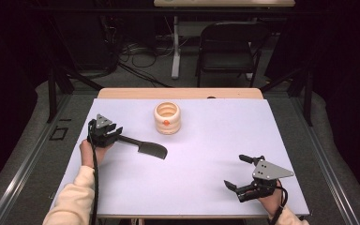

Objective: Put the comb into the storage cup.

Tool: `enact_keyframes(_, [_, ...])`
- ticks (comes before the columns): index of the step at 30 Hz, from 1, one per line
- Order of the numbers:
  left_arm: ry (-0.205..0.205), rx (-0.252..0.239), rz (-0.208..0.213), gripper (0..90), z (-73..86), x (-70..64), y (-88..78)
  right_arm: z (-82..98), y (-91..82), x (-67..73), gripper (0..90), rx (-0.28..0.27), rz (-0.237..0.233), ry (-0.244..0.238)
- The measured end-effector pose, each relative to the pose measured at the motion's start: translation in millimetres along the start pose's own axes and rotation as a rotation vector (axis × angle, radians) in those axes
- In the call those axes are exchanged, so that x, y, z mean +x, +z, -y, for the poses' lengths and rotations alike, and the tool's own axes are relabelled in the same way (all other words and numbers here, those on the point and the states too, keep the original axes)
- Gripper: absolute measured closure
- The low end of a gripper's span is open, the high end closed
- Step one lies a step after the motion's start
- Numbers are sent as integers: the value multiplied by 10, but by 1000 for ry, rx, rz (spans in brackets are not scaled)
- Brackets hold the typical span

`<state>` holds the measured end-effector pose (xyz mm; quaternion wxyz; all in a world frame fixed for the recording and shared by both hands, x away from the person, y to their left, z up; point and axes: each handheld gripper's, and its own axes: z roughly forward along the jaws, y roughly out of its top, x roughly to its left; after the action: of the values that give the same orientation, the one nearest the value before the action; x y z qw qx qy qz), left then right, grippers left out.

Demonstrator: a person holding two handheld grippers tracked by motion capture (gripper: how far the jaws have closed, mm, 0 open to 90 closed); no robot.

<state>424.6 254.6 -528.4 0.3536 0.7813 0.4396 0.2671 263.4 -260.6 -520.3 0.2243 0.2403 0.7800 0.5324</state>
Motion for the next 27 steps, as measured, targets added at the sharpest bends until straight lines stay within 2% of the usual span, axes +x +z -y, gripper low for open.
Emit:
enact_keyframes(3, [17,34,-3,808,9,3,73,1,1,0,0,0,-1,0])
enact_keyframes(6, [37,45,-5,897,9,2,101,0,0,0,0,0,0,0])
enact_keyframes(14, [76,92,-27,900,30,-11,237,0,-1,0,0,1,0,0])
enact_keyframes(19, [80,103,-35,900,41,-5,257,0,-2,0,0,1,0,0])
enact_keyframes(27, [108,137,-33,900,47,-9,270,-1,-7,3,0,1,2,2])
